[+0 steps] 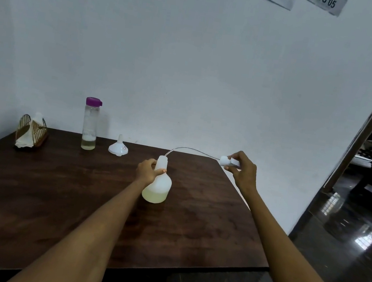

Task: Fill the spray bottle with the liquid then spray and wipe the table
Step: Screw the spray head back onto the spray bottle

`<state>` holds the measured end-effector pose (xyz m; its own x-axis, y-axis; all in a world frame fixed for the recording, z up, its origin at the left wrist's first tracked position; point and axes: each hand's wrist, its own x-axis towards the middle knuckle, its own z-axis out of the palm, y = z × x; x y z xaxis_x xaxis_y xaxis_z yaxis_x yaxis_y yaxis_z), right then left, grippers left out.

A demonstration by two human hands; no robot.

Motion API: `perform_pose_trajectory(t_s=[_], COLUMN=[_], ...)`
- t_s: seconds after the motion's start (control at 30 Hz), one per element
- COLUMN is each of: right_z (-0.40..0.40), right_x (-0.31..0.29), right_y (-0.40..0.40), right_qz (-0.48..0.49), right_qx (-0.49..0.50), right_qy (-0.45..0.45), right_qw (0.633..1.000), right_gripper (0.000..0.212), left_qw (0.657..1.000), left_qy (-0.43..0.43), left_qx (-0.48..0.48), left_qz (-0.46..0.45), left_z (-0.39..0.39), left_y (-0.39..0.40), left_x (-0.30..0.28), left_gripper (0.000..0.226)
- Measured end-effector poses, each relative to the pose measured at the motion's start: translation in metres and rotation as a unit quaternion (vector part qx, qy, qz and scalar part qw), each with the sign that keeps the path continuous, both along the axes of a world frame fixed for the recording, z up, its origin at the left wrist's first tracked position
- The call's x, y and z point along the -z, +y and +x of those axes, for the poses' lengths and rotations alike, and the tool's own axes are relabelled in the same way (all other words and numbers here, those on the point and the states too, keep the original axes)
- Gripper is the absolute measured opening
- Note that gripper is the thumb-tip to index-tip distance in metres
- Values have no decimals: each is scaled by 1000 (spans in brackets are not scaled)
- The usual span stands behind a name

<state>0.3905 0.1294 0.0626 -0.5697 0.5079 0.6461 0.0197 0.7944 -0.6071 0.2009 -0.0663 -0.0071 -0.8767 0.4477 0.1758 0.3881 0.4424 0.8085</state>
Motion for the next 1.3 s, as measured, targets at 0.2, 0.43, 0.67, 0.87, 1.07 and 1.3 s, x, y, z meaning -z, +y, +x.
perform_pose_trajectory(t_s=[0.2, 0.43, 0.67, 0.87, 1.07, 1.3], right_z=[-25, -68, -112, -144, -160, -176], right_x=[-13, -33, -39, -23, -38, -55], right_y=[-25, -59, -87, -101, -100, -120], right_qz=[80, 159, 201, 246, 230, 223], right_qx=[-39, -69, -80, -66, -73, -66], right_qy=[-64, -150, -276, -373, -431, -504], right_qw=[994, 973, 937, 892, 869, 832], right_gripper=[16, 18, 23, 26, 6, 22], left_qw=[1000, 1000, 1000, 999, 998, 997], left_qy=[1, 3, 10, 23, 20, 23], left_qx=[-1, 2, 10, 15, 18, 25], left_qz=[-2, 9, 25, 45, 57, 69], left_z=[0, 1, 0, 1, -5, -6], left_y=[0, -1, -1, -3, -1, -2], left_x=[0, 0, 4, 9, 16, 19], left_gripper=[46, 46, 45, 40, 37, 38])
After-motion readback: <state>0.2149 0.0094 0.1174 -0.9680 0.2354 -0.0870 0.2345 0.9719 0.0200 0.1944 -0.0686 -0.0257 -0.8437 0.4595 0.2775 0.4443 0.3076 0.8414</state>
